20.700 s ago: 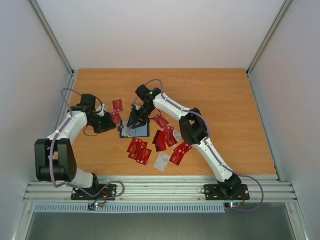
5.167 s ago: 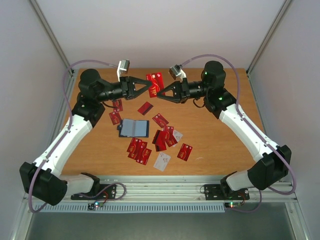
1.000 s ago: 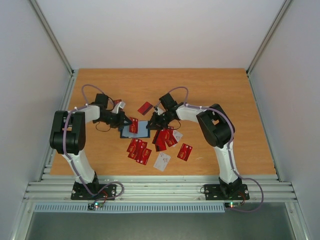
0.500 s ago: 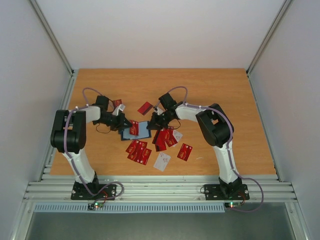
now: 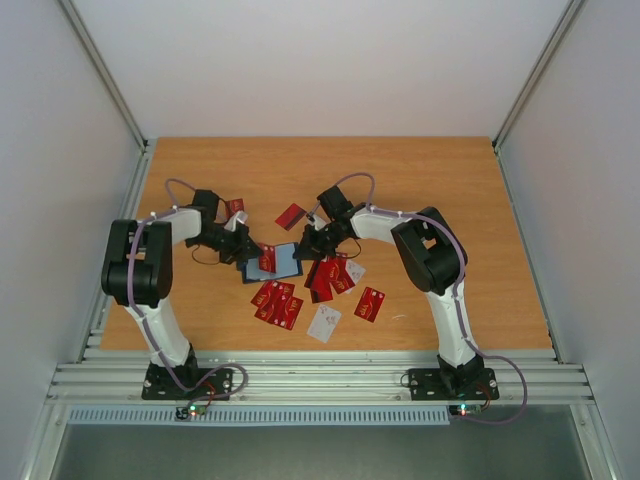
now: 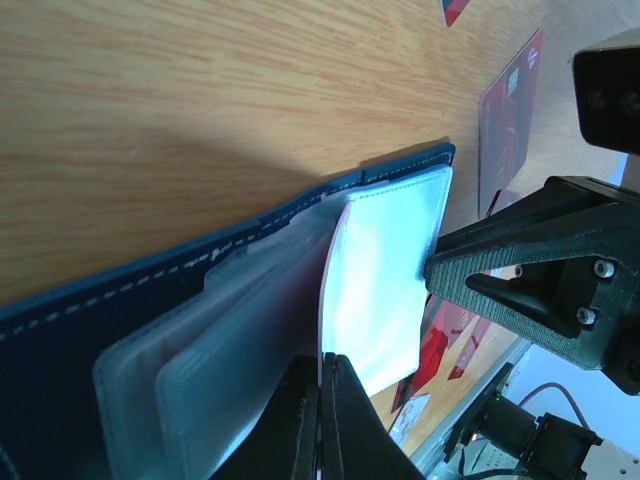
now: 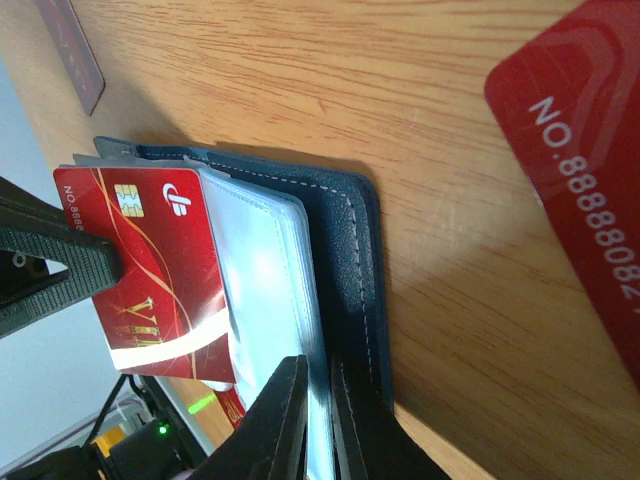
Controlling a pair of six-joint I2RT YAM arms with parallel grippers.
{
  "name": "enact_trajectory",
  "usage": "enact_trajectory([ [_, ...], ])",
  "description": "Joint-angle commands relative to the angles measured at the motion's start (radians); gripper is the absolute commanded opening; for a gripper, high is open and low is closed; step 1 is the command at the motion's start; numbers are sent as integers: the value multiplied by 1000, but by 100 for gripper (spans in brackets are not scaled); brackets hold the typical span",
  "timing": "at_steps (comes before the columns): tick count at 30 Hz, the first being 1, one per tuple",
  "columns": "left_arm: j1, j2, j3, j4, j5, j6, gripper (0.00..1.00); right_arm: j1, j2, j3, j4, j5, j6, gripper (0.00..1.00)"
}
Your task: Put the credit cards into the card holder
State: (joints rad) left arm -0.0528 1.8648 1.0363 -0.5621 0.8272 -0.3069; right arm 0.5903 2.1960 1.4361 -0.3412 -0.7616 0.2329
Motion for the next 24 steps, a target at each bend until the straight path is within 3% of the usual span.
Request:
enact_trajectory([
  [1, -5, -22, 45, -150, -53, 7, 0, 9, 29, 20, -21, -2, -20, 9],
  [15, -32, 34, 121, -309, -55, 82, 0, 9, 45, 30, -15, -19, -20, 9],
  [24, -40, 91, 147, -302, -104, 149, 0, 9, 49, 32, -12, -28, -24, 9],
])
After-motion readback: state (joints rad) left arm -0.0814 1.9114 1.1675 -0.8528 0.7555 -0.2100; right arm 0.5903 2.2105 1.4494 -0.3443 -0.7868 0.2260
